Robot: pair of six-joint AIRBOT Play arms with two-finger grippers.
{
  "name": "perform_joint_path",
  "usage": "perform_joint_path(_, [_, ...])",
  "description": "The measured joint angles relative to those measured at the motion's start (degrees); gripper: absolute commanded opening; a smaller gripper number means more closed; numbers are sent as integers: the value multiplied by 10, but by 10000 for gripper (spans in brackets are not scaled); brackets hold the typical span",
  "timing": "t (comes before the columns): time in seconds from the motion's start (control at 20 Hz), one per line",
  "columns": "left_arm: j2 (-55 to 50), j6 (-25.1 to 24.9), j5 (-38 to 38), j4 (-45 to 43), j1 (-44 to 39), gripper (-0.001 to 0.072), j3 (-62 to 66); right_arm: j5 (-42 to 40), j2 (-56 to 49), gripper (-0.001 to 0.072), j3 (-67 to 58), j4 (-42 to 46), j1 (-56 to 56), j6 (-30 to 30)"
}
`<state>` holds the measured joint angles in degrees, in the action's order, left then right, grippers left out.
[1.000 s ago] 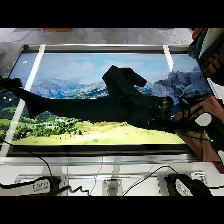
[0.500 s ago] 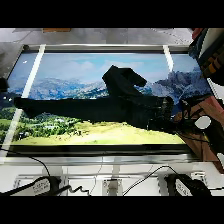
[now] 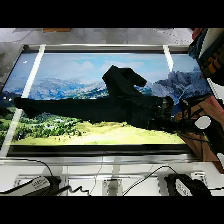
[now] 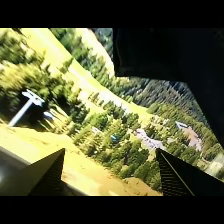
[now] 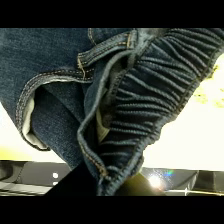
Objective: Fold the clothes and pants, and hang the long-sleeved shirts on hangers.
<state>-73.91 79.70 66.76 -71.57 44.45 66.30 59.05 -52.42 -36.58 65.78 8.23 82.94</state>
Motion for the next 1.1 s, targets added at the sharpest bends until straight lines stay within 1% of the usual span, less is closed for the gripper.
perform_joint_path(0.15, [-6, 0, -90, 41, 5, 629, -87, -1, 0, 31, 0, -12, 0, 1])
perform_joint_path(0.2, [-12, 0, -119, 54, 4, 608, -104, -3, 0, 31, 0, -19, 0, 2])
perform_joint_path(0.25, [-22, -2, -144, 68, 0, 609, -118, -7, 0, 31, 0, -26, 0, 2])
perform_joint_path(0.45, [-64, -9, -234, 122, -28, 607, -143, -29, 0, 31, 0, -63, 0, 3])
perform_joint_path(0.55, [-83, -11, -276, 149, -44, 592, -148, -38, 0, 31, 0, -79, 0, 4])
perform_joint_path(0.65, [-97, -11, -321, 180, -60, 478, -150, -47, 0, 31, 0, -89, 0, 4])
perform_joint_path(0.75, [-105, -13, -368, 204, -77, 442, -151, -54, 0, 31, 0, -95, 0, 4])
perform_joint_path(0.8, [-108, -13, -390, 212, -85, 359, -152, -56, 0, 31, 0, -97, 0, 4])
perform_joint_path(0.85, [-111, -13, -412, 219, -94, 334, -152, -58, 0, 31, 0, -99, 0, 4])
perform_joint_path(0.9, [-113, -13, -434, 224, -101, 334, -152, -60, 0, 31, 0, -102, 0, 4])
perform_joint_path(0.95, [-117, -13, -450, 226, -108, 293, -152, -61, 0, 31, 0, -104, 0, 4])
perform_joint_path(1.05, [-124, -13, -475, 232, -116, 29, -152, -63, 0, 31, 0, -112, 0, 4])
perform_joint_path(1.1, [-127, -13, -482, 232, -119, 27, -152, -63, 0, 31, 0, -114, 0, 4])
